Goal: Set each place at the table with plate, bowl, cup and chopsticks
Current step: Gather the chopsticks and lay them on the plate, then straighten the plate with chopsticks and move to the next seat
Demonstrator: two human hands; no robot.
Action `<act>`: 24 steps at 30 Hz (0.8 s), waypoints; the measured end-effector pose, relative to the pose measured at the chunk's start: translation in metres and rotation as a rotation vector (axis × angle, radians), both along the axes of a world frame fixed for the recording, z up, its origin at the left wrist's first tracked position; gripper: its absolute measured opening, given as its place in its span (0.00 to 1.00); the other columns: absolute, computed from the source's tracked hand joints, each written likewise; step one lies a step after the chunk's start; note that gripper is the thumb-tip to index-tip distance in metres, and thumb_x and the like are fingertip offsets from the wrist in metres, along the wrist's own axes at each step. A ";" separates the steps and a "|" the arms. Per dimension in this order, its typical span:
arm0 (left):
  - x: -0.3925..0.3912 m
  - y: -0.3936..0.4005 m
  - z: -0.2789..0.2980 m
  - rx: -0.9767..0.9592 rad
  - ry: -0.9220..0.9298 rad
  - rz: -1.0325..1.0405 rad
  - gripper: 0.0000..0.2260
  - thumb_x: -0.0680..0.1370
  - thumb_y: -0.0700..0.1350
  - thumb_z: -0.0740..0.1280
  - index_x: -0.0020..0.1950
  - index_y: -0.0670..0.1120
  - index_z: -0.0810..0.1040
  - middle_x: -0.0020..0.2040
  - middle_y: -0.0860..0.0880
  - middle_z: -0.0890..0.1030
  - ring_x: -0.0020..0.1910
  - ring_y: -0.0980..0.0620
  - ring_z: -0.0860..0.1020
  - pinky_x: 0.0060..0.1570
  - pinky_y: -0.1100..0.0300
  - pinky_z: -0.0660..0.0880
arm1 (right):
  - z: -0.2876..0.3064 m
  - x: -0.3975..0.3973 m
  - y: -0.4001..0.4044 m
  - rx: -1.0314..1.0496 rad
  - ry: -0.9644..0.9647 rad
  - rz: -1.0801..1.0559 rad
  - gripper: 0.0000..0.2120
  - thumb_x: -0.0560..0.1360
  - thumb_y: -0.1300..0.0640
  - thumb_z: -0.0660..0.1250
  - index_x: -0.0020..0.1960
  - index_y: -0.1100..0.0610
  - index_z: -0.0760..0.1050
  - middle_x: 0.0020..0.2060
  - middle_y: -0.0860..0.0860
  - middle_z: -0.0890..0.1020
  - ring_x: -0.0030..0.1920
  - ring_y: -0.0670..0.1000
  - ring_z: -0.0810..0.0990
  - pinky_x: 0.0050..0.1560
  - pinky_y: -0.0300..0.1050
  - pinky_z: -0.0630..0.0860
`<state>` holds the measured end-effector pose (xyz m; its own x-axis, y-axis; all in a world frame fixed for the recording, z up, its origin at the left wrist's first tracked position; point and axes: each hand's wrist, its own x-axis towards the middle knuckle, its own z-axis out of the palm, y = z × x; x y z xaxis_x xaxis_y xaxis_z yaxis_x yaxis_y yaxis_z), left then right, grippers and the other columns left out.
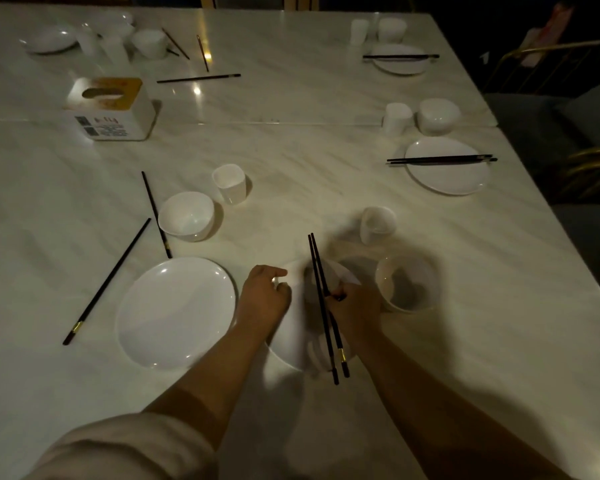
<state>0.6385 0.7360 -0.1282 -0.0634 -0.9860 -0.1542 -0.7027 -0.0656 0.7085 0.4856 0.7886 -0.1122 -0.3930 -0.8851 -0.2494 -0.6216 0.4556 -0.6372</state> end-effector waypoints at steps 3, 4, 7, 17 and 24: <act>-0.001 0.003 0.003 0.005 0.009 -0.008 0.13 0.74 0.39 0.65 0.56 0.45 0.80 0.59 0.48 0.77 0.53 0.54 0.75 0.49 0.72 0.62 | -0.006 -0.001 0.003 0.009 -0.022 0.017 0.08 0.75 0.59 0.67 0.50 0.63 0.81 0.47 0.56 0.84 0.42 0.50 0.79 0.37 0.30 0.67; -0.001 0.004 0.003 0.012 0.009 -0.008 0.13 0.74 0.39 0.64 0.57 0.45 0.80 0.60 0.48 0.76 0.55 0.53 0.76 0.50 0.71 0.63 | -0.006 -0.002 0.004 0.017 -0.036 0.031 0.08 0.75 0.60 0.67 0.50 0.63 0.80 0.45 0.57 0.84 0.40 0.50 0.78 0.36 0.31 0.67; -0.002 0.006 0.003 0.053 0.027 0.013 0.13 0.75 0.40 0.64 0.58 0.46 0.80 0.62 0.49 0.76 0.60 0.50 0.75 0.56 0.67 0.65 | -0.005 -0.003 0.007 0.027 -0.020 0.069 0.08 0.76 0.59 0.67 0.52 0.62 0.80 0.45 0.56 0.84 0.42 0.51 0.80 0.42 0.35 0.72; 0.036 0.014 0.029 -0.029 0.130 0.157 0.10 0.76 0.41 0.63 0.47 0.52 0.83 0.48 0.55 0.82 0.46 0.58 0.79 0.49 0.68 0.72 | 0.021 0.041 -0.012 -0.142 -0.080 0.147 0.09 0.77 0.59 0.64 0.45 0.61 0.80 0.40 0.54 0.83 0.40 0.49 0.79 0.41 0.28 0.72; 0.114 0.002 0.037 -0.107 0.076 0.331 0.13 0.79 0.41 0.63 0.37 0.54 0.77 0.39 0.54 0.80 0.40 0.57 0.75 0.50 0.62 0.69 | 0.020 0.107 -0.034 -0.133 -0.108 0.236 0.07 0.76 0.58 0.65 0.47 0.57 0.83 0.43 0.49 0.84 0.40 0.42 0.75 0.38 0.27 0.67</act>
<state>0.7527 0.7378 -0.0914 0.2545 -0.9654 -0.0563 -0.6009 -0.2035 0.7730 0.5924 0.7547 -0.0918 -0.1500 -0.9765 -0.1545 -0.6260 0.2148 -0.7497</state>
